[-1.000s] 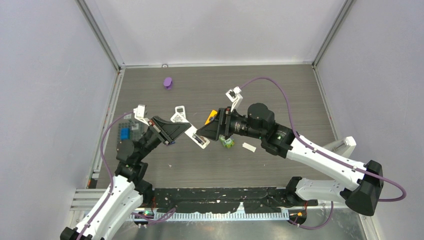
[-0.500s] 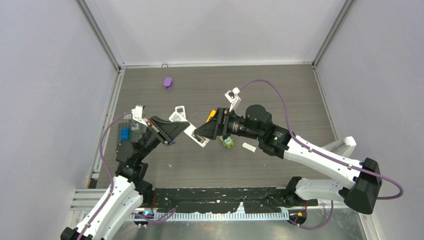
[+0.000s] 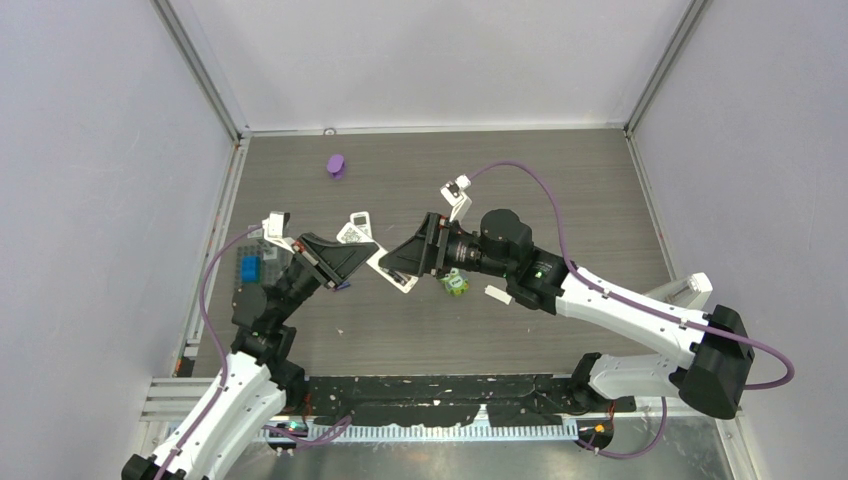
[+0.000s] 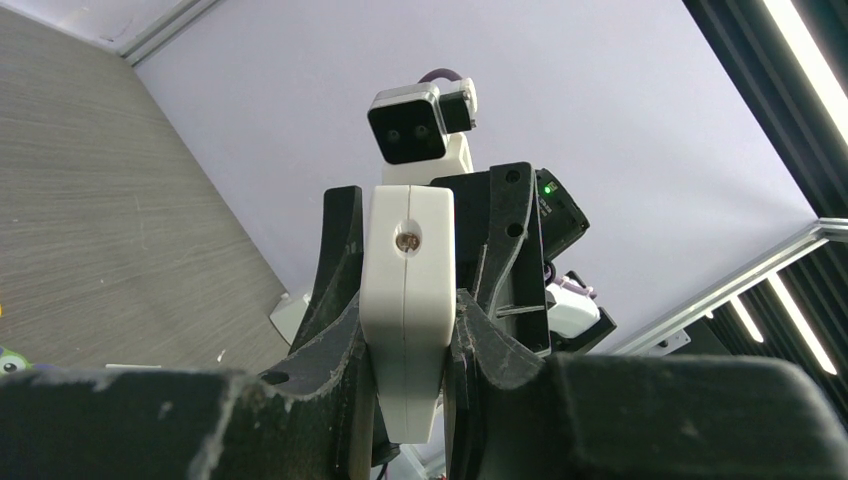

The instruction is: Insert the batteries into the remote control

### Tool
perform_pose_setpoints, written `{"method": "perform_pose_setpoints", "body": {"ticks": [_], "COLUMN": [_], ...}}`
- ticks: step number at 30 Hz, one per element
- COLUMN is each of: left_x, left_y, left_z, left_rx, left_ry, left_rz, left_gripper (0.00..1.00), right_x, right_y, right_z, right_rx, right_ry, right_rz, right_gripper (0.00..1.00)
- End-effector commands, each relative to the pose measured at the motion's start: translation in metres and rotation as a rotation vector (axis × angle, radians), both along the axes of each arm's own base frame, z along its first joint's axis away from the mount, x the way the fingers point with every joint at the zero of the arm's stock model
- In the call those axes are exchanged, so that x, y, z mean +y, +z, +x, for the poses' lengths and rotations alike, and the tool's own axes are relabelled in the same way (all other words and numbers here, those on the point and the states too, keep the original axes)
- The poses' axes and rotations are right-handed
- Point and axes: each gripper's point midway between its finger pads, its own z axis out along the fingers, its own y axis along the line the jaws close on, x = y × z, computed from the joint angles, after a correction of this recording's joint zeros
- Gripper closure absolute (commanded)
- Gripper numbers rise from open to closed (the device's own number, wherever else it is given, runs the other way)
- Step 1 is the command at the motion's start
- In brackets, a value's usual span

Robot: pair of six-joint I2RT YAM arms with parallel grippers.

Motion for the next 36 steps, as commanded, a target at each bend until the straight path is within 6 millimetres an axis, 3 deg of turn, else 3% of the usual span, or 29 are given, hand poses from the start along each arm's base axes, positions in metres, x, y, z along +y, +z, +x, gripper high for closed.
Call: {"method": "perform_pose_setpoints", "body": {"ticks": [1, 11, 19, 36], "left_x": [0.004, 0.006, 0.007, 0.015], "left_y": [0.016, 0.019, 0.019, 0.028], "left_z": [-0.004, -0.002, -0.002, 0.0], "left_rx": [-0.065, -0.052, -0.047, -0.074], "left_ry": [0.013, 0.024, 0.031, 0.073], "left_rz": [-0.036, -0.054, -0.063, -0.107], "left_gripper": [1.0, 1.0, 1.0, 1.0], "right_x": [0.003, 0.007, 0.008, 0.006], "right_y": [0.017, 0.012, 0.007, -0.003], "right_z": [-0.004, -0.01, -0.011, -0.015], "right_rx": [-0.027, -0.046, -0.031, -0.018], "right_ry": [0.016, 0.041, 0.041, 0.055], "right_rz": [0.062, 0.047, 0.044, 0.045], "right_gripper": [0.19, 0.23, 0.4, 0.61]}}
